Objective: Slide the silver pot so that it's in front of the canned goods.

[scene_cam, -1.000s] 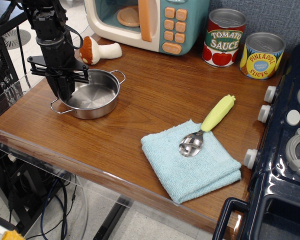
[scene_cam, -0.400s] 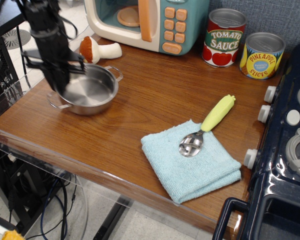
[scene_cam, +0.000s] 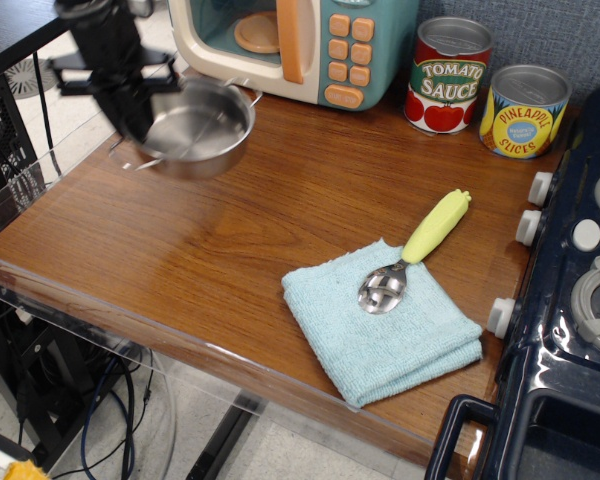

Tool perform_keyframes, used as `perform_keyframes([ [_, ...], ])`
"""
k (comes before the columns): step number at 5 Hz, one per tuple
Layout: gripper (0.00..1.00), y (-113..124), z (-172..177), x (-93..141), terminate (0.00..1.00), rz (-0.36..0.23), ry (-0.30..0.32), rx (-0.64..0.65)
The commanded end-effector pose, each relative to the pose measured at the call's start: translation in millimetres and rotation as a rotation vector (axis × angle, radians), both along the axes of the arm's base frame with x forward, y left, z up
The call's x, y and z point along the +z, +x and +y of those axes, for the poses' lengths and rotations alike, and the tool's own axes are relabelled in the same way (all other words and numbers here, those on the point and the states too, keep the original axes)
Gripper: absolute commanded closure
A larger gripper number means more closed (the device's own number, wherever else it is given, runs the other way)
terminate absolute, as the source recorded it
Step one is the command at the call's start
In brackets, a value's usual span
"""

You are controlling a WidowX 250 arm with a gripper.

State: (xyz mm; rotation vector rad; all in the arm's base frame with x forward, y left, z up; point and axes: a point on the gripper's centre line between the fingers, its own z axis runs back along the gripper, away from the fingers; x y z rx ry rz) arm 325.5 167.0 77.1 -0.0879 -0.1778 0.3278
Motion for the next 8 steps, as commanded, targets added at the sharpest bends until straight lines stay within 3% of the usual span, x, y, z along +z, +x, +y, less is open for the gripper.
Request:
perform_keyframes([
  [1, 1.00, 26.8, -46.0, 53.7, 0.00, -0.113, -0.019, -0.033],
  [4, 1.00, 78.1, -126.3, 17.0, 0.00, -0.095, -0.015, -0.096],
  [6, 1.00, 99.4, -142.4, -6.3, 0.00, -0.079, -0.013, -0.078],
  [8, 1.00, 103.8, -140.4, -30.6, 0.00, -0.030, 0.008, -0.076],
])
